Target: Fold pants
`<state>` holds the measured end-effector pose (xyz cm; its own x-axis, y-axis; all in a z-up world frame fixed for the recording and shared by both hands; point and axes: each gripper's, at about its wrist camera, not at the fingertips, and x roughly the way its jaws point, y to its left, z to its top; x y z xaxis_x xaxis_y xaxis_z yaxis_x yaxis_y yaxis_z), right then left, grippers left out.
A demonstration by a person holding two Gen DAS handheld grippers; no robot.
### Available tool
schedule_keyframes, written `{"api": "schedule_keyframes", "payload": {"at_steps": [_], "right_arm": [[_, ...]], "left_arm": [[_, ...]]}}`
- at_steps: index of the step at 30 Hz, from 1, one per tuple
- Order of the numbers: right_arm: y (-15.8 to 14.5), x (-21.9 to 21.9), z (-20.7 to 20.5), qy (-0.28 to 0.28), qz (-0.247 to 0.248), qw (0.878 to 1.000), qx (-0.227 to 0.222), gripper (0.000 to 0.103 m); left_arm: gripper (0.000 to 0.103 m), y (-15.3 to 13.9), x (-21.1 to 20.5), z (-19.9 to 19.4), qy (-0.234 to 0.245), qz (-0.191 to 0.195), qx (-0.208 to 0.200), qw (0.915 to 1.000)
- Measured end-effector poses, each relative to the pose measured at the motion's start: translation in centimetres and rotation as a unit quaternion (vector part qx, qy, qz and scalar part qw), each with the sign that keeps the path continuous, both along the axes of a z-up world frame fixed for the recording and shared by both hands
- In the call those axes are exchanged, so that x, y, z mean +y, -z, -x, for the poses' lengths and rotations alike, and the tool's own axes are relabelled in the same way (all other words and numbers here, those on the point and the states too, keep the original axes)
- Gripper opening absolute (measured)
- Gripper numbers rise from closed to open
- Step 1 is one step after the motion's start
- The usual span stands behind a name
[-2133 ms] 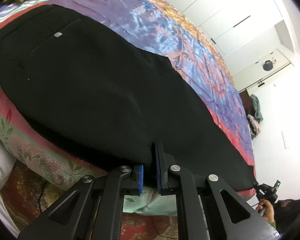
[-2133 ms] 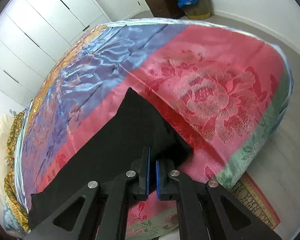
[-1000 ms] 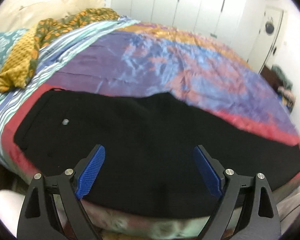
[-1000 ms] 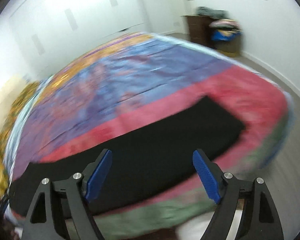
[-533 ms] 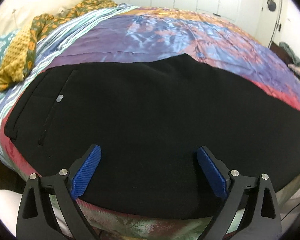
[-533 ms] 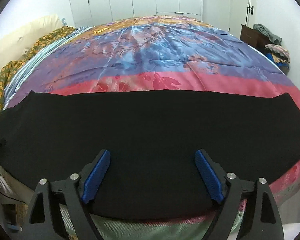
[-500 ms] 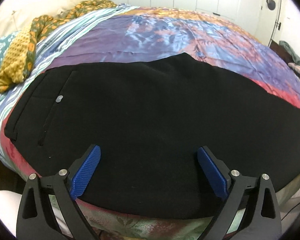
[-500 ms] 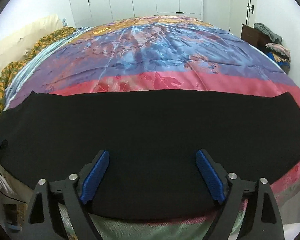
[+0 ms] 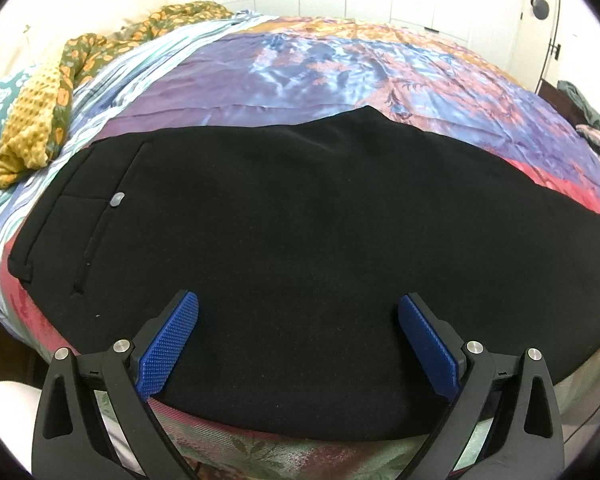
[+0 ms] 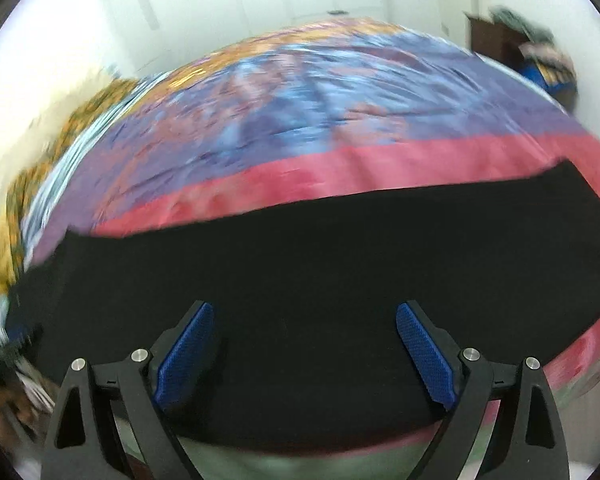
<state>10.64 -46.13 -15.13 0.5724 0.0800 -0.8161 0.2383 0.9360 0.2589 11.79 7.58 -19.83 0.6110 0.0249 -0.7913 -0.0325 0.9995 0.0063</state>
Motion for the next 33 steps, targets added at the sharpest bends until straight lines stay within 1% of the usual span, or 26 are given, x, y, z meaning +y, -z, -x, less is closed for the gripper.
{"api": "schedule_keyframes", "payload": {"at_steps": [1, 2, 4, 5, 6, 7, 8, 9, 10, 12, 13, 15, 17, 19, 20, 23, 26, 29, 31, 33], "right_arm": [[0.2, -2.2, -0.3, 0.013, -0.013, 1.000, 0.012, 0.092], [0.2, -5.4, -0.6, 0.040, -0.027, 0.999, 0.025, 0.092], [-0.1, -11.0, -0.6, 0.088, -0.060, 0.994, 0.037, 0.091], [-0.7, -13.2, -0.3, 0.113, -0.054, 0.991, 0.040, 0.090], [-2.0, -15.7, 0.4, 0.146, -0.034, 0.988, 0.036, 0.090], [-2.9, -17.2, 1.1, 0.163, -0.032, 0.986, 0.025, 0.090], [-3.9, -18.6, 2.0, 0.179, -0.042, 0.983, 0.009, 0.090], [-4.8, -19.9, 3.1, 0.193, -0.061, 0.979, -0.009, 0.090], [-5.6, -20.9, 4.6, 0.204, -0.091, 0.974, -0.031, 0.090], [-5.9, -21.7, 6.7, 0.214, -0.144, 0.964, -0.058, 0.090], [-5.4, -21.9, 8.1, 0.220, -0.187, 0.955, -0.065, 0.090], [-4.2, -21.7, 9.4, 0.220, -0.243, 0.942, -0.068, 0.090], [-2.2, -20.9, 10.6, 0.219, -0.304, 0.925, -0.065, 0.090], [-0.9, -20.4, 10.8, 0.222, -0.334, 0.914, -0.064, 0.090], [-0.3, -20.2, 10.8, 0.222, -0.337, 0.913, -0.061, 0.090], [0.6, -20.0, 9.9, 0.222, -0.325, 0.917, -0.060, 0.090], [1.2, -20.6, 9.4, 0.230, -0.327, 0.914, -0.075, 0.090], [1.7, -21.1, 9.3, 0.230, -0.328, 0.912, -0.085, 0.090], [1.8, -21.3, 8.9, 0.228, -0.322, 0.915, -0.088, 0.090], [1.8, -21.2, 8.8, 0.231, -0.311, 0.918, -0.081, 0.087]], "left_arm": [[0.100, 0.0, 0.0, 0.0, 0.001, 0.000, 0.000, 1.0000], [0.100, 0.0, 0.0, 0.1, 0.001, 0.001, -0.001, 1.0000], [0.100, 0.0, 0.0, 0.1, 0.003, 0.000, -0.001, 1.0000], [0.100, 0.0, 0.0, 0.1, 0.003, -0.001, -0.002, 1.0000], [0.100, 0.0, 0.0, 0.1, 0.003, -0.002, -0.002, 1.0000], [0.100, 0.0, 0.0, 0.1, 0.003, -0.002, -0.002, 1.0000], [0.100, 0.0, 0.0, 0.1, 0.002, -0.003, -0.003, 1.0000], [0.100, 0.0, 0.0, 0.1, 0.002, -0.003, -0.003, 1.0000], [0.101, 0.0, 0.0, 0.0, 0.001, -0.003, -0.003, 1.0000], [0.101, 0.0, 0.0, 0.0, 0.000, -0.003, -0.002, 1.0000], [0.101, 0.0, 0.0, 0.0, 0.000, -0.003, -0.002, 1.0000], [0.101, 0.0, 0.0, 0.0, 0.001, -0.002, -0.002, 1.0000], [0.101, 0.0, 0.0, 0.0, 0.001, -0.002, -0.002, 1.0000], [0.101, 0.0, 0.0, 0.0, 0.001, -0.002, -0.002, 1.0000], [0.101, 0.0, 0.0, 0.0, 0.001, -0.002, -0.002, 1.0000], [0.101, 0.0, -0.1, 0.0, 0.001, -0.002, -0.001, 1.0000], [0.101, 0.0, -0.1, 0.0, 0.001, -0.001, -0.002, 1.0000], [0.101, 0.0, -0.1, 0.0, 0.000, -0.003, -0.002, 1.0000], [0.101, 0.0, -0.1, 0.0, 0.000, -0.003, -0.002, 1.0000], [0.101, 0.0, -0.1, 0.0, 0.000, -0.003, -0.002, 1.0000]]}}
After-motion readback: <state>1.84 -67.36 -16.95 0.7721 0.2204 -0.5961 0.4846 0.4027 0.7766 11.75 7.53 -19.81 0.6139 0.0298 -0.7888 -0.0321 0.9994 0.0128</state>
